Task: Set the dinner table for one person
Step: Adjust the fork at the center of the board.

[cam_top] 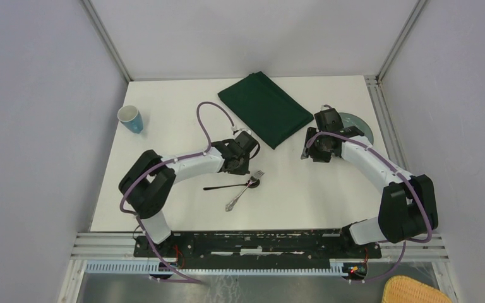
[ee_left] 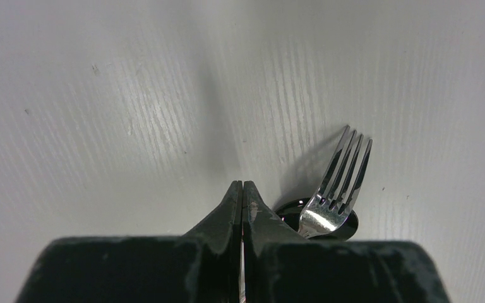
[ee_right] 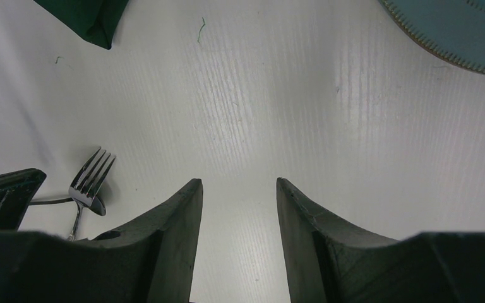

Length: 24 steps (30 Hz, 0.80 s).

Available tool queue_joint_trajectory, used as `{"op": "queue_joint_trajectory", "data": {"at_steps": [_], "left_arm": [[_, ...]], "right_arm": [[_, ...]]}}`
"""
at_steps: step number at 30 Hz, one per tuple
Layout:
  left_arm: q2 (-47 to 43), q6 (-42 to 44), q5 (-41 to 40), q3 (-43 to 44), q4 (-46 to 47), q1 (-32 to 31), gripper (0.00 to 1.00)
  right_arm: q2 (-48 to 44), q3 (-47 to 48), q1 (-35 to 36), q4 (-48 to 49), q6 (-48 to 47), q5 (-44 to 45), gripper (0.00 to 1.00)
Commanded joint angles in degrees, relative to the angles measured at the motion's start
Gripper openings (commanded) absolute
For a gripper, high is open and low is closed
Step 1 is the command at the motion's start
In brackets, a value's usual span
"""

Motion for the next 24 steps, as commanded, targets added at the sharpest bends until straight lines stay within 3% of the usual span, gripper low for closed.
{"op": "queue_joint_trajectory", "data": {"at_steps": [1,24], "left_arm": [[0.8,2.3,1.8,1.9,2.8,-0.1,0.02],[3.2,0.6,4.8,2.4,4.6,-4.9,0.02]], "right_arm": [[-0.6,1.1,0.1,1.0,-0.3,1.1,0.53],[1.1,2.4,0.1,1.2,-0.3,0.7,0.53]]}}
